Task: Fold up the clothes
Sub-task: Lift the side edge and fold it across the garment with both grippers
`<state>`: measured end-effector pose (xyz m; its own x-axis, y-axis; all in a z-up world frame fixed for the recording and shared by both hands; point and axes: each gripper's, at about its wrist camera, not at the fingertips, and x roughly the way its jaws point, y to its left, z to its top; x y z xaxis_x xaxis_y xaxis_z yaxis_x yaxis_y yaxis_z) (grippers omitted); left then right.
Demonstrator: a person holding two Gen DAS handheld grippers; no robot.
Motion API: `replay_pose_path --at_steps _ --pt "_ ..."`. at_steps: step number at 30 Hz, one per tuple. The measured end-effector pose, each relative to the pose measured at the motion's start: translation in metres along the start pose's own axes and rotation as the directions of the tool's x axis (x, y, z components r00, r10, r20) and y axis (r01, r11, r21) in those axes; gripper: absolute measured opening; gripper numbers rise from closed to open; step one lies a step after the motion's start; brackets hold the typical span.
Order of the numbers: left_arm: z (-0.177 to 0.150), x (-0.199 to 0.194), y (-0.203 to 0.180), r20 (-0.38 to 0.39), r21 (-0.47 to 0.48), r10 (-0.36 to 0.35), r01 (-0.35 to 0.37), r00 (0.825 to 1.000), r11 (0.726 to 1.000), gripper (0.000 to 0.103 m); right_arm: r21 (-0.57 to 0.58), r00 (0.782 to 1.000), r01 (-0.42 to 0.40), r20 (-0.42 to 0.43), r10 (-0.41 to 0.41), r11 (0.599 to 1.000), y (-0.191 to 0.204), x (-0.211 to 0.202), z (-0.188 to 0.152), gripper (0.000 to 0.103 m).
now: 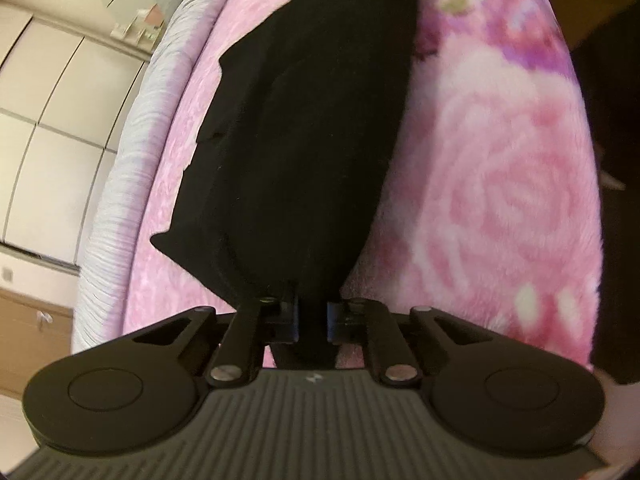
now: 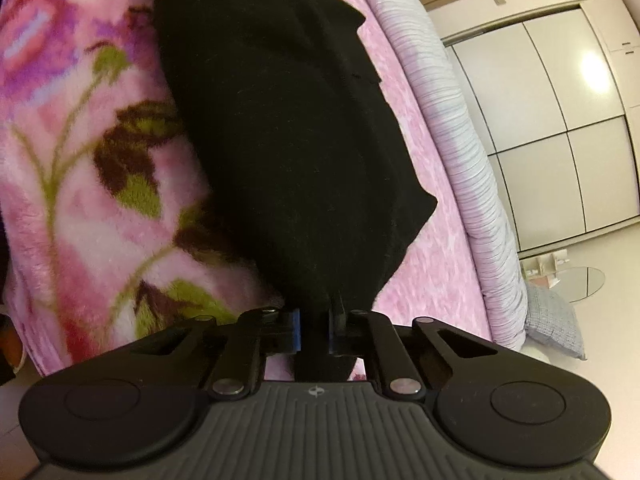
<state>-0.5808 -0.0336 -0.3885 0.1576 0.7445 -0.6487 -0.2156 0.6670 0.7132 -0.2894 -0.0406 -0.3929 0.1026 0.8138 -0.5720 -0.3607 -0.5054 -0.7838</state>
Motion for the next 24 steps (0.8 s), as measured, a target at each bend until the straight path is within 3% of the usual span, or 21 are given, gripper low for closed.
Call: replay_pose_path --at_steps 7,19,24 --pt "0.002 -0.043 0.006 0.027 -0.124 -0.025 0.028 0.999 0.992 0.007 0.04 0.999 -0.03 0.012 0.03 0.999 -0.007 -0.042 -0.002 0.007" --pt "-0.013 -0.159 -0.06 0.053 -0.185 -0.093 0.101 0.994 0.978 0.007 0.09 0.989 -0.146 0.027 0.144 0.985 0.029 -0.156 -0.027 0.007" --pt "-0.011 -0.18 -0.047 0.071 -0.222 -0.099 0.112 0.993 0.969 0.007 0.091 0.98 -0.195 0.042 0.192 0.977 0.036 -0.188 -0.032 0.007"
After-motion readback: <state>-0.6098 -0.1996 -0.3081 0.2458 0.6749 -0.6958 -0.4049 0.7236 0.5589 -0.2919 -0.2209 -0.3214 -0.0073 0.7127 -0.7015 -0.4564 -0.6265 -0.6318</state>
